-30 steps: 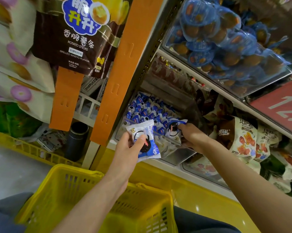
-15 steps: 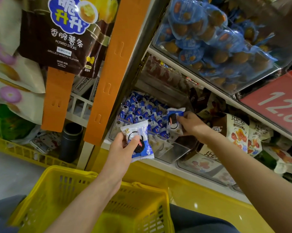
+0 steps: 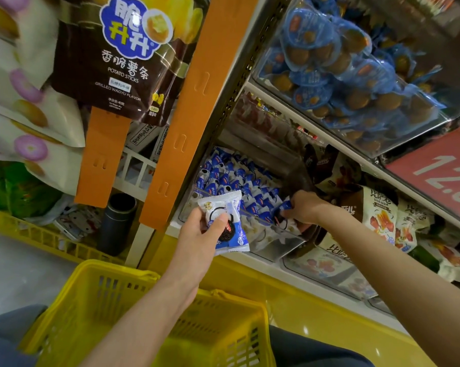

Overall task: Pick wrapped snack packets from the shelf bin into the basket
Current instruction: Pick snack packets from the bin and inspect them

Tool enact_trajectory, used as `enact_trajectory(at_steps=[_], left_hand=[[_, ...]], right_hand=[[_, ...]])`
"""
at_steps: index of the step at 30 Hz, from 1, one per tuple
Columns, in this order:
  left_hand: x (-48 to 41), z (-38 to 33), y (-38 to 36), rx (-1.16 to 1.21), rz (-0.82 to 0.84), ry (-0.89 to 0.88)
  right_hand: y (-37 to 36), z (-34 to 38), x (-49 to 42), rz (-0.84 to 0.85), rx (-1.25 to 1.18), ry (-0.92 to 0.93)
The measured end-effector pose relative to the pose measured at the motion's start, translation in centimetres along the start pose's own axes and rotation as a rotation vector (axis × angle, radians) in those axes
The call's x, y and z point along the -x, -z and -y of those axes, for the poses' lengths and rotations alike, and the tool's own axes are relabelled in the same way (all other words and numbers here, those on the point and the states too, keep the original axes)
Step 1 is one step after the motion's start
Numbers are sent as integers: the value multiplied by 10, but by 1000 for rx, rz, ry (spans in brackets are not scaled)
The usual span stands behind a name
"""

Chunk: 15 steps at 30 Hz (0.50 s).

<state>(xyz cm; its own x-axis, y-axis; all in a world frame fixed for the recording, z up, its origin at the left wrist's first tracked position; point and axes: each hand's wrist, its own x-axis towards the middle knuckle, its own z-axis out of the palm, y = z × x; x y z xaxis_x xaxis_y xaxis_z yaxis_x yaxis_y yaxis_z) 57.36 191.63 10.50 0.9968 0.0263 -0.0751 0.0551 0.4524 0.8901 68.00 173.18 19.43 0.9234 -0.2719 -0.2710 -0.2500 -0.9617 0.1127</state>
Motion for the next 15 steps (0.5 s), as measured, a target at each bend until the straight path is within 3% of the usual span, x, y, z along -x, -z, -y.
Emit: enact_trajectory(at_steps=[5, 10, 15], left_hand=[[0, 1, 0, -13, -2, -9], [1, 1, 0, -31, -1, 6], [0, 2, 0, -31, -2, 16]], right_hand=[[-4, 4, 1, -57, 53, -31], [-11, 4, -1, 118, -18, 8], [-14, -1, -7, 115, -160, 60]])
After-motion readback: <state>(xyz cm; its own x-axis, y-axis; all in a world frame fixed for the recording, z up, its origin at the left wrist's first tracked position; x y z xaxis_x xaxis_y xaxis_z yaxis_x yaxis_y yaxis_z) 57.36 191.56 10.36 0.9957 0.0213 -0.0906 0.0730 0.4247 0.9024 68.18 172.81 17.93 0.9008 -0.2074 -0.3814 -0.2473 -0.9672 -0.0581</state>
